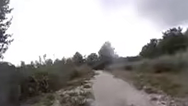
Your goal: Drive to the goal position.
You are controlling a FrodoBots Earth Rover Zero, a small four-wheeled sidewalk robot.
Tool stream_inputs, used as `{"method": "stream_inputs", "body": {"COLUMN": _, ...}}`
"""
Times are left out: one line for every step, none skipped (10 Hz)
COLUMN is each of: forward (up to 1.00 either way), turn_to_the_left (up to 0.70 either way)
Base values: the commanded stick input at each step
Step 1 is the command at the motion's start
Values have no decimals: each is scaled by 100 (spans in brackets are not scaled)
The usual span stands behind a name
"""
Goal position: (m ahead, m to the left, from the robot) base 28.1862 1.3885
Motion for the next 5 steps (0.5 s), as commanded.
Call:
{"method": "stream_inputs", "body": {"forward": 85, "turn_to_the_left": 0}}
{"method": "stream_inputs", "body": {"forward": 85, "turn_to_the_left": 0}}
{"method": "stream_inputs", "body": {"forward": 85, "turn_to_the_left": 0}}
{"method": "stream_inputs", "body": {"forward": 85, "turn_to_the_left": 0}}
{"method": "stream_inputs", "body": {"forward": 85, "turn_to_the_left": 0}}
